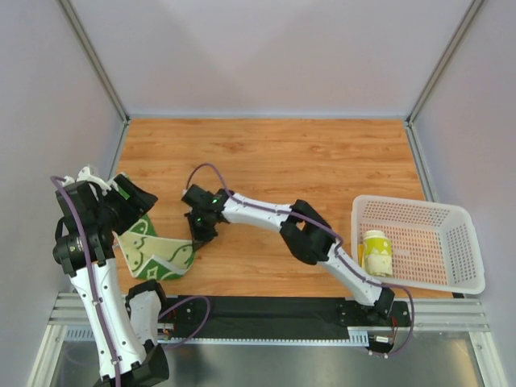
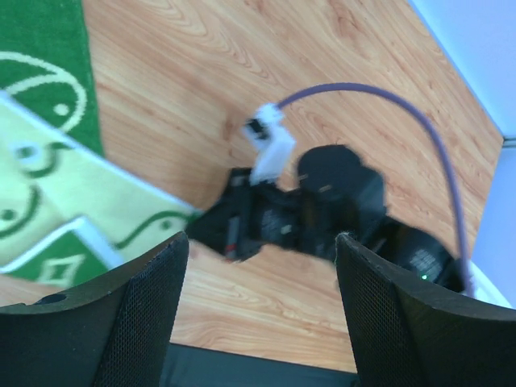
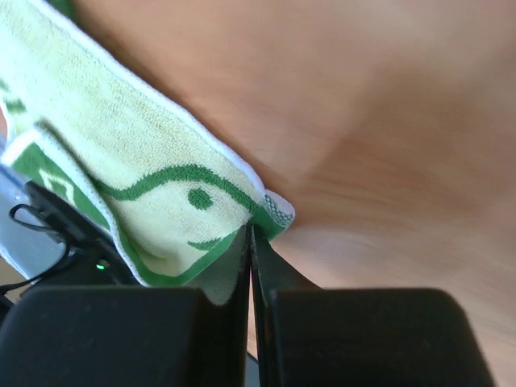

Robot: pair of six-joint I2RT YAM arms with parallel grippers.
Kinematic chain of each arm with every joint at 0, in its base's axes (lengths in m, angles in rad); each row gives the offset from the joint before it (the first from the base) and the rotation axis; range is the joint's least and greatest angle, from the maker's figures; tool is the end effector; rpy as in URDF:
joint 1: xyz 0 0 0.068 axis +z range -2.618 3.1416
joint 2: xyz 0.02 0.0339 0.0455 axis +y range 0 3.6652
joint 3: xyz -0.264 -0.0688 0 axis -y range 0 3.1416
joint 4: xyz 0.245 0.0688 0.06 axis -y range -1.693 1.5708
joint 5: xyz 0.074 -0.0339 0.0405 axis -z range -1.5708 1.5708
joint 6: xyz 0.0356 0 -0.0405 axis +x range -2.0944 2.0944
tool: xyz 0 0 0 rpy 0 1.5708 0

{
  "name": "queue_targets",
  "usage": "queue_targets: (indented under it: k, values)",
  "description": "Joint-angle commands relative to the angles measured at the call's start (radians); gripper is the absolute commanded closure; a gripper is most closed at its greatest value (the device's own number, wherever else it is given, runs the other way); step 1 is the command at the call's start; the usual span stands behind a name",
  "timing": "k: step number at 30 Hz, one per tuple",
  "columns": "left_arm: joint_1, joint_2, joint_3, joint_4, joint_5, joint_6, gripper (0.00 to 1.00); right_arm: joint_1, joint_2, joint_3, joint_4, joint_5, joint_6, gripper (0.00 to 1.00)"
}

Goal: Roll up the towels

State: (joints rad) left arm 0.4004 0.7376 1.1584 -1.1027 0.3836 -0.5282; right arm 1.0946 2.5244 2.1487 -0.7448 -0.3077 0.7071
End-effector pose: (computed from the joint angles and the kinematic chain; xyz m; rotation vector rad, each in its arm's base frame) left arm 0.1036 0.0294 0.3784 -0.8147 2.0877 -0.5003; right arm 0.2344 0.4779 0.1350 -0.6795 2.9120 0.8243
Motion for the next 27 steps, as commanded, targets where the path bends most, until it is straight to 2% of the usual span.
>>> queue_targets:
  k: [1,5,8,9,13,14,16,17,18,22,24,27]
  values:
    - [-0.005,-0.004,-0.008,0.023,0.001,0.020,0.20,-0.220,-0.056,-0.311,-0.114,0.253,-0.095,1.00]
    - [-0.005,-0.007,-0.035,0.049,0.014,0.020,0.17,-0.381,-0.266,-0.582,-0.009,0.243,-0.098,1.00]
    - [-0.005,-0.010,-0.060,0.072,0.032,0.014,0.16,-0.462,-0.418,-0.685,-0.037,0.297,-0.104,1.00]
    - [-0.003,-0.012,-0.072,0.082,0.037,0.014,0.13,-0.490,-0.452,-0.700,-0.053,0.306,-0.104,1.00]
    - [-0.005,-0.009,-0.106,0.095,0.031,0.020,0.10,-0.515,-0.607,-0.717,-0.117,0.422,-0.132,0.99]
    - [-0.006,-0.006,-0.112,0.095,0.025,0.022,0.10,-0.515,-0.659,-0.717,-0.135,0.432,-0.139,0.88]
    - [-0.009,0.006,-0.134,0.089,0.011,0.036,0.07,-0.516,-0.706,-0.719,-0.154,0.440,-0.150,0.77]
    - [-0.012,0.014,-0.138,0.086,0.000,0.043,0.05,-0.518,-0.748,-0.724,-0.159,0.437,-0.158,0.64]
    - [-0.021,0.041,-0.147,0.073,-0.023,0.048,0.04,-0.524,-0.768,-0.731,-0.151,0.420,-0.162,0.59]
    - [-0.058,0.130,-0.164,0.070,-0.103,0.065,0.04,-0.555,-0.841,-0.779,-0.130,0.349,-0.161,0.54]
    - [-0.077,0.202,-0.164,0.075,-0.172,0.063,0.04,-0.574,-0.842,-0.790,-0.114,0.349,-0.164,0.54]
    - [-0.080,0.305,-0.152,0.102,-0.180,0.056,0.05,-0.596,-0.800,-0.780,-0.110,0.332,-0.178,0.55]
